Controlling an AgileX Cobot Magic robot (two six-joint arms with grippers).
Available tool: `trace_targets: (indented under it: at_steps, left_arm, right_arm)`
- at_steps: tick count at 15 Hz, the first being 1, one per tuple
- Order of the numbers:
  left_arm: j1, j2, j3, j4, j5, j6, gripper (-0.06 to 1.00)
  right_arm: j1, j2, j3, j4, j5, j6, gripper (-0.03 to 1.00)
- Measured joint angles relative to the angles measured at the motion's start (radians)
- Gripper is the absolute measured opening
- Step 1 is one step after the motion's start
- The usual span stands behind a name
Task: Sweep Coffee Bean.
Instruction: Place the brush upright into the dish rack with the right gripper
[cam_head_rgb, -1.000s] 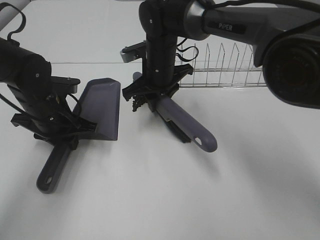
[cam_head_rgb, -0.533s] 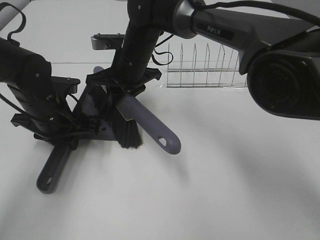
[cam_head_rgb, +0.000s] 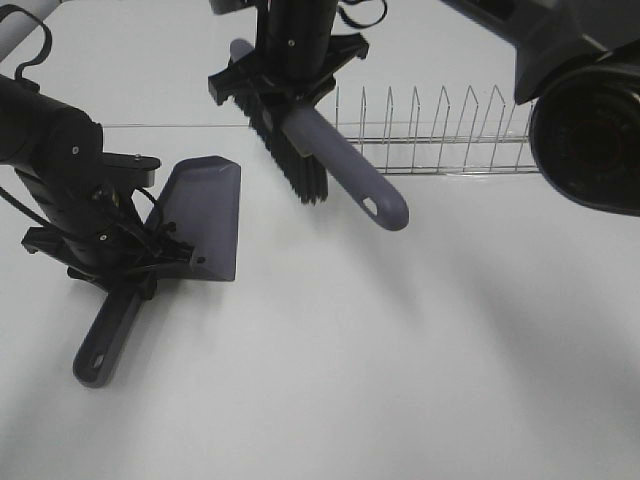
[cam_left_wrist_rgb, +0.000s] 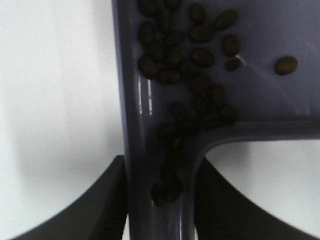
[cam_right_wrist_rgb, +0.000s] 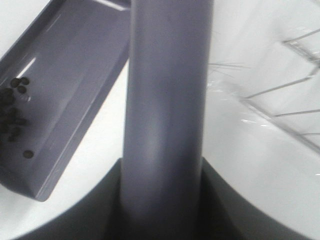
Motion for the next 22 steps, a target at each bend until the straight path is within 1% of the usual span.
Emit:
trace_targets:
  at_steps: [1,3,5,7,10,13,16,18,20,22]
  left_arm:
    - [0.0,0.0,0.0,0.0,0.001,0.0,0.37]
    - [0.0,0.0,0.0,0.0,0.001,0.0,0.37]
    - [0.0,0.0,0.0,0.0,0.001,0.0,0.37]
    - [0.0,0.0,0.0,0.0,0.002,0.0,0.37]
    - [0.0,0.0,-0.001,-0.001,0.005,0.0,0.37]
    - [0.0,-0.006,-0.011,-0.01,0.035,0.0,0.37]
    - [-0.003,-0.078,-0.009,-0.017,0.063,0.0,0.37]
    - [-0.003,-0.137,-0.009,-0.026,0.064,0.0,0.37]
    - [-0.005,-0.168,-0.009,-0.042,0.066,0.002,0.37]
    - [-0.005,-0.171,-0.009,-0.052,0.07,0.004,0.37]
  right_arm:
    - [0.0,-0.024,-0.003,-0.053,0.002,0.009,0.36]
    - [-0.001,-0.064,-0.003,-0.117,0.004,0.027,0.36]
    - [-0.018,-0.09,-0.003,-0.131,0.007,0.029,0.36]
    - [-0.061,-0.127,0.027,-0.123,0.007,0.029,0.36]
    - [-0.138,-0.237,0.214,-0.118,0.006,0.034,0.36]
    - [-0.21,-0.343,0.432,-0.104,0.006,0.085,0.36]
    - [-0.281,-0.412,0.626,-0.098,0.004,0.104,0.36]
    - [-0.311,-0.427,0.729,-0.086,0.004,0.105,0.36]
    - [-0.315,-0.425,0.828,-0.085,0.004,0.113,0.36]
    - [-0.317,-0.425,0.852,-0.099,0.004,0.156,0.36]
